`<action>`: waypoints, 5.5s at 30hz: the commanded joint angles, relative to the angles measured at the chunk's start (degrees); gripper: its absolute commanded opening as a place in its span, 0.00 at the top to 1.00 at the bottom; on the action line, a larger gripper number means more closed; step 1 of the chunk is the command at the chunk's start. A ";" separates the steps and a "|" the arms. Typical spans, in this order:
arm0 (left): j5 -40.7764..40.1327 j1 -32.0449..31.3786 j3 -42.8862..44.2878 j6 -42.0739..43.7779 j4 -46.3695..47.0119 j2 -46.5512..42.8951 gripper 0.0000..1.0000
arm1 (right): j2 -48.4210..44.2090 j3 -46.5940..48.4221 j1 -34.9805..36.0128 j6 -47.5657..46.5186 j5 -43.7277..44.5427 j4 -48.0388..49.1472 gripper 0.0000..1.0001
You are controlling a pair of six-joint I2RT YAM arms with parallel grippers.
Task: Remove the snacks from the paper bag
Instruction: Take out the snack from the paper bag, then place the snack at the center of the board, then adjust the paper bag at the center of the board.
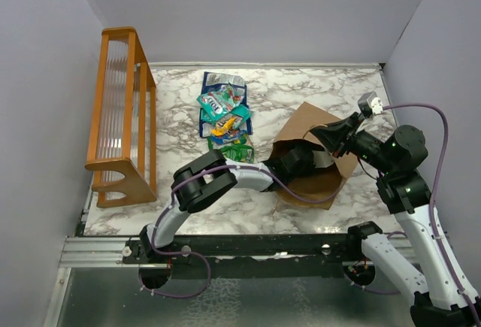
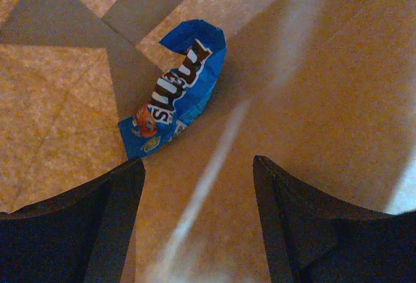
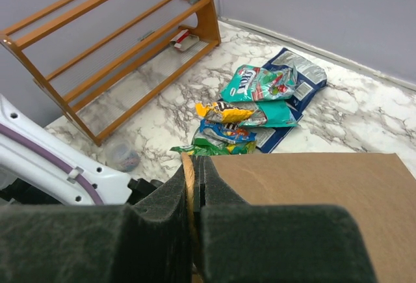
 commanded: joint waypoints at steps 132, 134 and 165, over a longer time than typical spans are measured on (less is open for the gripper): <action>8.47 29.84 7.05 -22.97 -40.27 -33.09 0.28 | 2.80 0.27 0.09 9.14 -3.22 8.46 0.98; 9.56 29.84 6.78 -23.20 -39.43 -37.40 0.25 | 3.93 0.93 0.09 11.18 -5.41 10.37 0.98; 3.42 29.93 -15.10 -20.64 -21.16 -67.13 0.18 | 13.36 6.56 0.00 12.98 53.91 -2.43 0.98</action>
